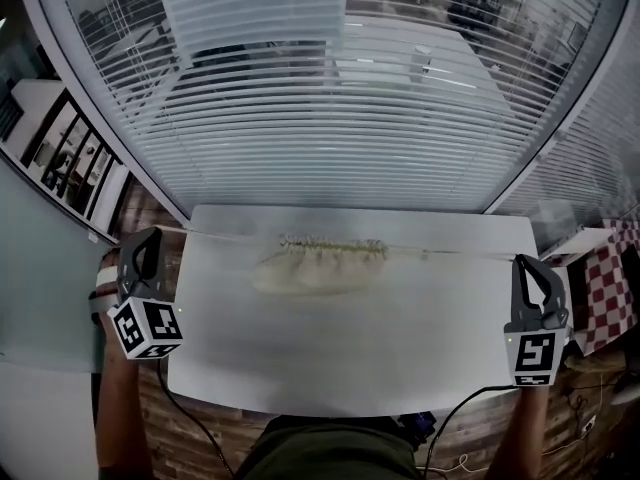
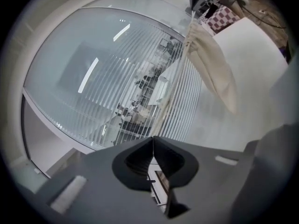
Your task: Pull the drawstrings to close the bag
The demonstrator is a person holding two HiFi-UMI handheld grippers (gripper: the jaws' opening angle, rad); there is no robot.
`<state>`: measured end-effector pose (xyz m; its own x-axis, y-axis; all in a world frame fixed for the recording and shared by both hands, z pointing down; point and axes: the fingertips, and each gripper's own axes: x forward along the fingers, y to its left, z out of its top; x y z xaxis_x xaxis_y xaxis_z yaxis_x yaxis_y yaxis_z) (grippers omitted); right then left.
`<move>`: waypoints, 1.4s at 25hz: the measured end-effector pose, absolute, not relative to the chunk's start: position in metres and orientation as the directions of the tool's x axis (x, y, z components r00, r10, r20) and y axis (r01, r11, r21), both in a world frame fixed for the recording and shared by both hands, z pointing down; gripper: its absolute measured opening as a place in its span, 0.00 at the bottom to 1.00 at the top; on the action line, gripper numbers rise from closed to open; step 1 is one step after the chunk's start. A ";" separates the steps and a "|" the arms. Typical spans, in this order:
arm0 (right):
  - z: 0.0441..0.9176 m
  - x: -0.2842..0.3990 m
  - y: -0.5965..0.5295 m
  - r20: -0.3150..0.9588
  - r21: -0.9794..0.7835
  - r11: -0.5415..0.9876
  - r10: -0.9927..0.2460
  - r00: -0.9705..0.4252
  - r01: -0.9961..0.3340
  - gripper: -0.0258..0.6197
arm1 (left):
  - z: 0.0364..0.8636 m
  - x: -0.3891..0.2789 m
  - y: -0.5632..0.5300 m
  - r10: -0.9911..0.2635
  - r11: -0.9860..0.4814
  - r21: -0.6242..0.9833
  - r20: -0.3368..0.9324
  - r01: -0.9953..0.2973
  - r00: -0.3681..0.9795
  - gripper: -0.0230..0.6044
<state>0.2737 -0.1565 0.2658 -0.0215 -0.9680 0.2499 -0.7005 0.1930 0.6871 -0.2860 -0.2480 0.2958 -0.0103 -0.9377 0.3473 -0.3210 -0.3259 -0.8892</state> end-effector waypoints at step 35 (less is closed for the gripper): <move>0.269 0.277 -0.157 0.230 0.527 0.099 -0.973 0.030 -0.844 0.06 | 0.249 -0.261 -0.249 -0.959 -0.277 -0.741 0.248 -0.612 0.134 0.05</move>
